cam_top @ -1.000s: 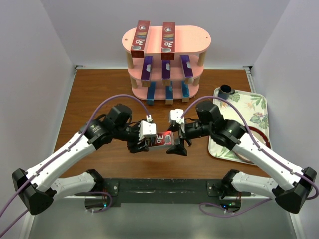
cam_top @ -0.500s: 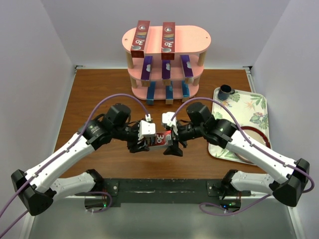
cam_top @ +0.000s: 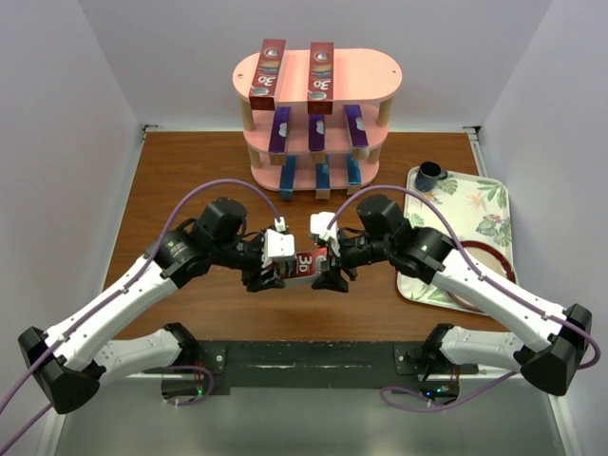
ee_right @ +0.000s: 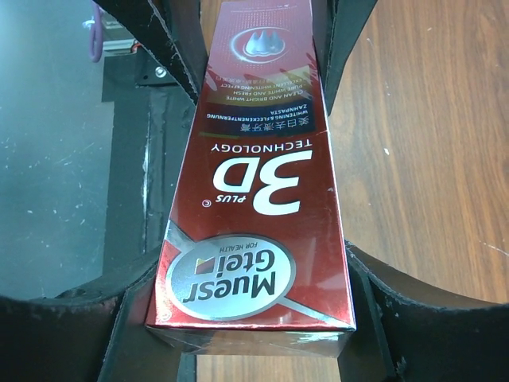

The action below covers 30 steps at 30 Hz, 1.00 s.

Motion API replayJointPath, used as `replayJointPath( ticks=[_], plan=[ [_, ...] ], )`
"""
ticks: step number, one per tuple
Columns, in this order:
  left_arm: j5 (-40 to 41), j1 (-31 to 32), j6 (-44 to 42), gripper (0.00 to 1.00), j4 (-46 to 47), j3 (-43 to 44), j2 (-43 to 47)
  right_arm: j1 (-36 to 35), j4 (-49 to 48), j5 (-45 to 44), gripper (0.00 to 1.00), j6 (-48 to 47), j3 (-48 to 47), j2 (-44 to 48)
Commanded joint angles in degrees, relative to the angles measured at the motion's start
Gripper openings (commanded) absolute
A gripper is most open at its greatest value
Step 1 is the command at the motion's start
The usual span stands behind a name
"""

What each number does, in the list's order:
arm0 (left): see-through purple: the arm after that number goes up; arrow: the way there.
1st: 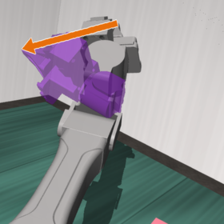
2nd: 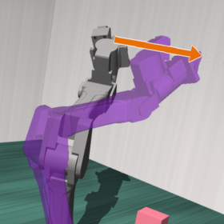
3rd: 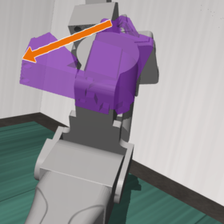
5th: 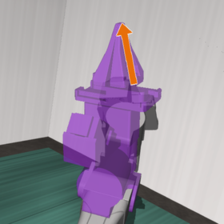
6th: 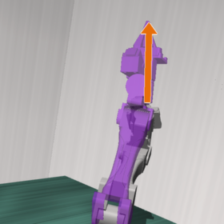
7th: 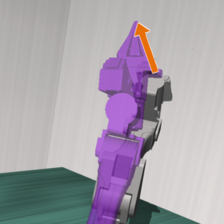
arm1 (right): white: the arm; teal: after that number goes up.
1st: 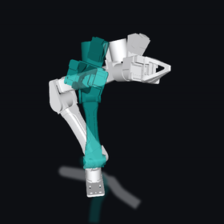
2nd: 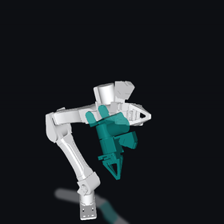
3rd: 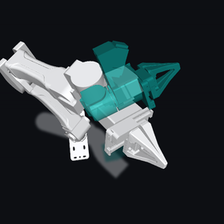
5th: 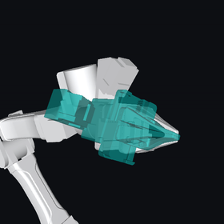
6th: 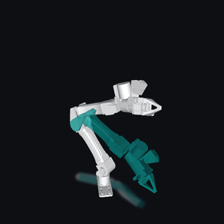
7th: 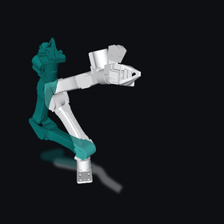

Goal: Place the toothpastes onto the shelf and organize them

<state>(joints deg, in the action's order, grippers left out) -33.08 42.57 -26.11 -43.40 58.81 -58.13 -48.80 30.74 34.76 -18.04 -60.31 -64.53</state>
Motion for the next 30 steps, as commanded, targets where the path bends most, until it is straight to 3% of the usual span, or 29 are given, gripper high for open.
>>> replayJointPath(
  ticks=[1,3,6,15,21,25,28,30],
  plan=[
    [1.7,0.2,0.5,0.52,6.6,0.2,2.8,-0.4,-2.5,-1.1,0.38,3.1,-1.5,2.5],
    [2.8,0.2,1.6,0.65,8.0,-0.4,3.6,-0.4,-2.1,-4.1,0.31,3.8,-1.1,3.0],
    [4.9,0.2,2.8,0.76,10.4,-1.8,5.7,-0.3,-1.2,-6.3,0.23,5.4,-0.3,4.0],
    [20.5,0.1,10.4,0.9,21.4,-6.7,14.7,-0.4,-0.2,-18.4,0.07,11.1,1.6,9.9],
    [43.2,0.2,15.5,0.95,29.7,-11.9,22.3,-0.3,3.9,-27.3,0.05,13.0,-0.3,13.0],
    [63.1,0.1,18.5,0.97,34.0,-16.3,26.7,-0.3,5.9,-39.5,0.06,15.9,-2.6,16.3],
    [74.4,0.1,21.4,0.99,35.8,-19.3,29.4,-0.4,6.6,-47.6,0.06,19.4,-4.7,17.6],
    [77.7,0.1,22.9,1.0,37.7,-22.1,32.1,-0.3,6.5,-54.6,0.07,21.3,-6.5,19.0]
  ],
)
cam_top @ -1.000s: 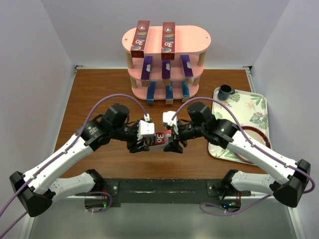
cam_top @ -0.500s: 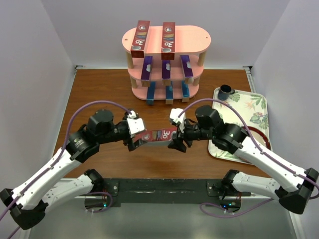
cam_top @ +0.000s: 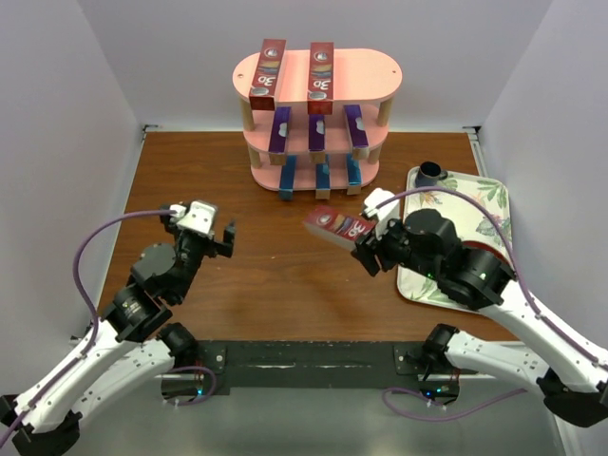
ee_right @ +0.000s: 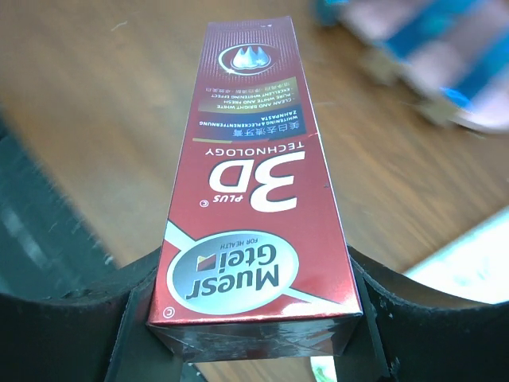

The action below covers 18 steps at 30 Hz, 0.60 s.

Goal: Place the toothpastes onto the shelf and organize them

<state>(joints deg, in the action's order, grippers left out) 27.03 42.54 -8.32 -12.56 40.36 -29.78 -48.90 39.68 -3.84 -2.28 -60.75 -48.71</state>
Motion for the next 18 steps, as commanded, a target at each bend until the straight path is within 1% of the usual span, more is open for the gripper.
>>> replayJointPath(
  ticks=[1,2,5,6,8,9,11,12,14,17,18],
  plan=[
    [19.4,0.1,5.6,1.0,7.4,-4.7,4.6,-0.2,-3.0,-17.8,0.08,5.8,-6.3,3.9],
    [20.0,0.1,6.0,1.0,8.5,-6.6,5.6,-0.2,-3.8,-20.6,0.08,6.0,-6.5,4.9],
    [20.4,0.1,7.4,1.0,8.2,-9.1,8.3,-0.3,-6.4,-25.0,0.09,6.1,-8.1,5.5],
    [20.3,0.1,7.5,1.0,7.8,-9.5,9.0,-0.2,-7.2,-28.5,0.09,6.2,-9.5,5.2],
    [20.4,0.1,7.2,1.0,6.6,-9.9,9.3,-0.2,-8.1,-31.5,0.09,5.7,-10.9,4.6],
    [20.5,0.1,7.1,1.0,6.1,-9.9,9.1,-0.2,-9.3,-34.6,0.09,5.3,-12.4,3.9],
    [20.7,0.1,6.7,1.0,5.4,-10.4,9.0,-0.2,-11.5,-36.6,0.09,4.5,-13.3,2.9],
    [20.5,0.1,6.6,1.0,5.4,-10.6,9.0,-0.3,-14.9,-37.6,0.1,3.3,-13.8,1.7],
    [20.0,0.2,6.6,1.0,5.4,-11.2,9.0,-0.2,-18.3,-39.0,0.1,0.2,-14.2,-0.1],
    [18.9,0.1,6.6,1.0,5.6,-11.4,9.1,-0.2,-22.1,-42.0,0.09,-3.1,-18.3,-6.9],
    [18.9,0.1,6.4,1.0,5.5,-11.4,9.2,-0.2,-24.7,-42.2,0.09,-3.9,-20.2,-9.7]
  ],
)
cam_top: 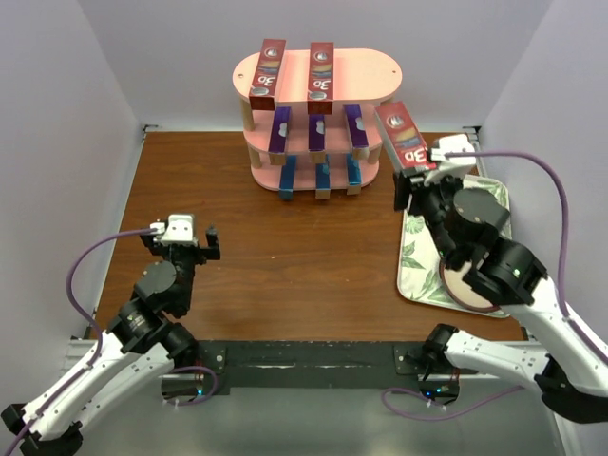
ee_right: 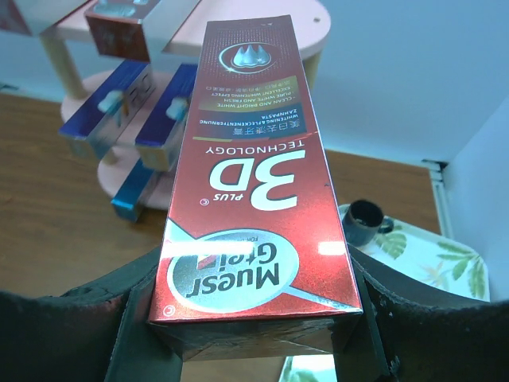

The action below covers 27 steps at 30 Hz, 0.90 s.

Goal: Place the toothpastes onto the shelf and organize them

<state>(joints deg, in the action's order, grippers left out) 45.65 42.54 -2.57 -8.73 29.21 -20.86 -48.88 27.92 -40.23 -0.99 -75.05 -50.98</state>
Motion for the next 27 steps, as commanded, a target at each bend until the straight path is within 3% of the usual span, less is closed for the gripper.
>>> replayJointPath(
  ticks=[1,5,14,27],
  plan=[
    [0.3,0.1,0.5,1.0,1.6,-0.3,0.2,-0.2,-14.5,-5.9,0.09,-6.2,-6.8,-8.9],
    [-0.6,0.1,0.5,1.0,1.2,-0.5,0.7,2.1,-18.6,-7.0,0.08,-10.0,-15.4,-17.0],
    [-2.4,0.1,0.3,1.0,1.5,-0.8,1.3,10.9,-14.6,2.6,0.12,-2.7,-31.9,-34.5],
    [-4.3,0.1,0.0,1.0,2.2,-1.2,1.5,16.2,-16.2,5.1,0.15,-2.2,-40.5,-46.7]
  ],
)
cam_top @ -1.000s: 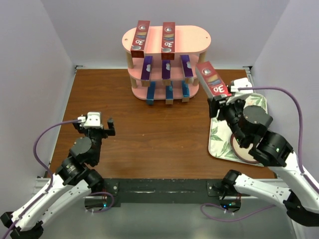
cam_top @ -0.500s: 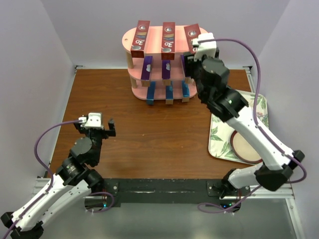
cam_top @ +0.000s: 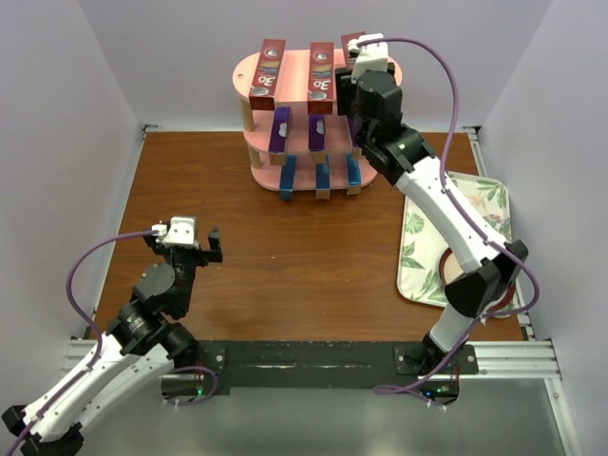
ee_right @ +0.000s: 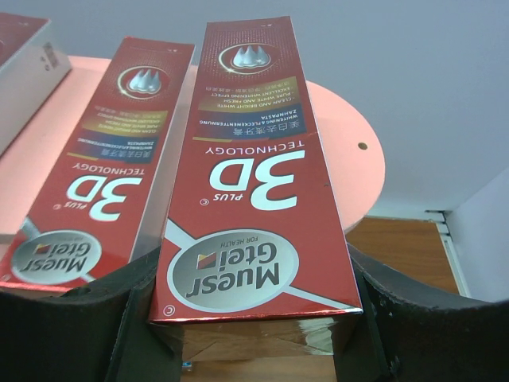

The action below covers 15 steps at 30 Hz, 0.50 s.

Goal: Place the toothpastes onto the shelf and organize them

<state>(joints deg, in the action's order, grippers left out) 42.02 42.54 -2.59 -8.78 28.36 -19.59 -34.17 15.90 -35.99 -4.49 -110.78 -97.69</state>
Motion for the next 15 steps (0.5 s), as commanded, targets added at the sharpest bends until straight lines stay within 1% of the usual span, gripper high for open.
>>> replayJointPath(
  ticks=[1,6,9,10,15],
  plan=[
    [-0.6,0.1,-0.1,1.0,2.4,-0.2,0.3,2.1,-4.0,1.5,0.16,1.8,-4.9,-0.3],
    [-1.0,0.1,-0.1,1.0,2.4,-0.3,0.3,3.7,-2.1,3.7,0.19,3.8,-3.7,-1.6],
    [-1.3,0.2,-0.3,1.0,2.5,-0.5,0.3,4.4,-1.9,3.7,0.23,4.1,-2.0,-1.4],
    [-1.4,0.1,-0.2,1.0,2.6,-0.5,0.2,4.6,-2.1,3.9,0.26,6.0,-0.9,-0.9],
    [-1.8,0.1,-0.3,1.0,2.6,-0.6,0.0,5.2,-2.0,3.0,0.31,6.6,-0.3,-1.0]
  ],
)
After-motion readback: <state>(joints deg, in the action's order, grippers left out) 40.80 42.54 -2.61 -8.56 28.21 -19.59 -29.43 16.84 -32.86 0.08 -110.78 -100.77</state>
